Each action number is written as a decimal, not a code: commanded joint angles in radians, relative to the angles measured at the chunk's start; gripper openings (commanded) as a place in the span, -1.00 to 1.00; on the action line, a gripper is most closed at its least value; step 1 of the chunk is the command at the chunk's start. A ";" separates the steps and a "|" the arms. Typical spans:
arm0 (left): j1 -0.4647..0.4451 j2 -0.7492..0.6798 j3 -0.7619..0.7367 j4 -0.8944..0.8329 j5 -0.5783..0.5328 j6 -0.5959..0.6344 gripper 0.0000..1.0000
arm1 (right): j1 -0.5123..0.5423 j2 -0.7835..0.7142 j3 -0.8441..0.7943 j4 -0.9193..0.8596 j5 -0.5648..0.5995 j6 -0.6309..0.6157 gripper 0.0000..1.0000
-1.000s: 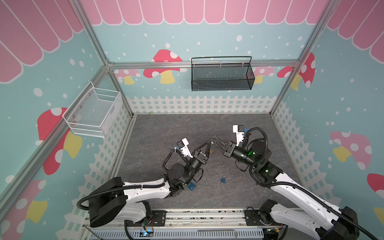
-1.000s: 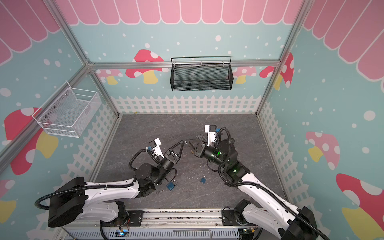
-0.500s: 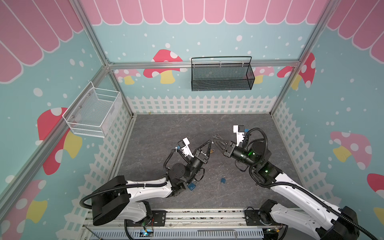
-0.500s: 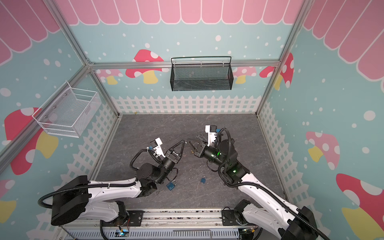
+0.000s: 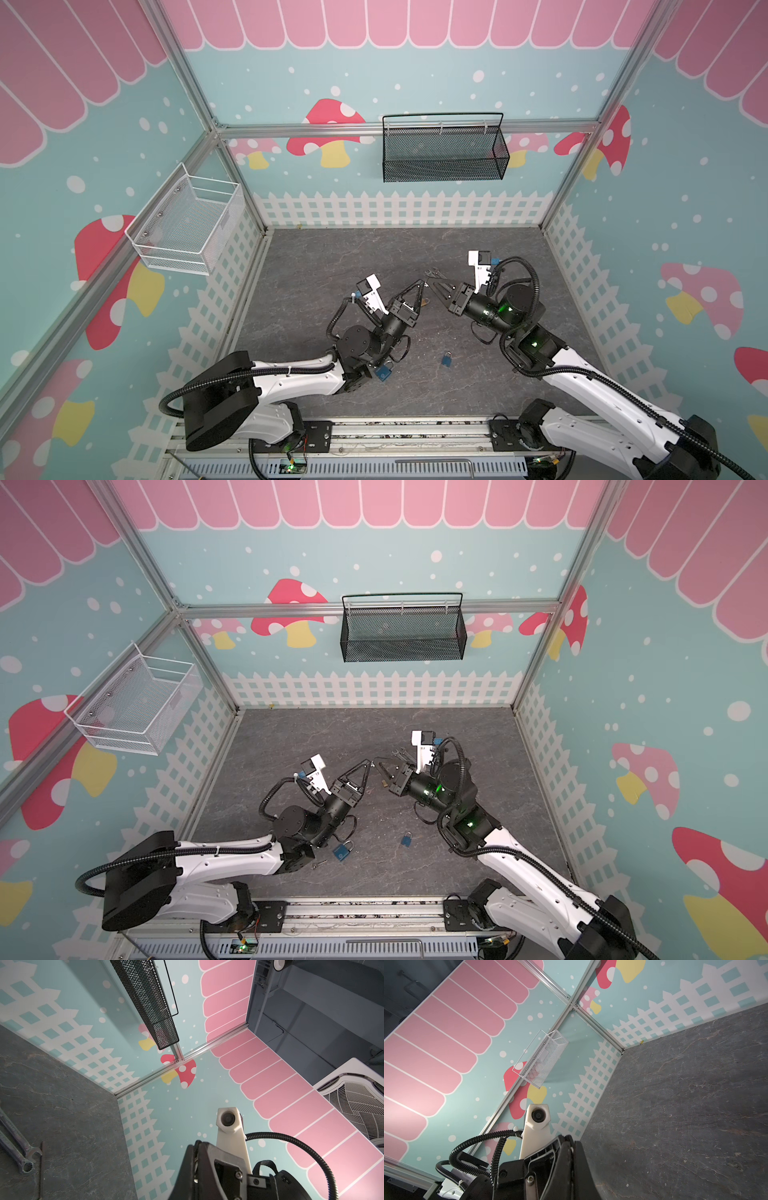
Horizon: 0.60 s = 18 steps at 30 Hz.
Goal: Unlock with the key
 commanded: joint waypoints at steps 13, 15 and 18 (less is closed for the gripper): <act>0.217 -0.259 0.151 -0.873 0.461 0.170 -1.00 | -0.049 -0.058 0.163 -0.367 -0.134 -0.338 0.36; 0.241 -0.274 0.192 -0.976 0.540 0.246 -1.00 | -0.061 -0.039 0.195 -0.437 -0.219 -0.401 0.40; 0.271 -0.276 0.254 -1.087 0.645 0.340 -1.00 | -0.083 -0.014 0.218 -0.503 -0.340 -0.467 0.42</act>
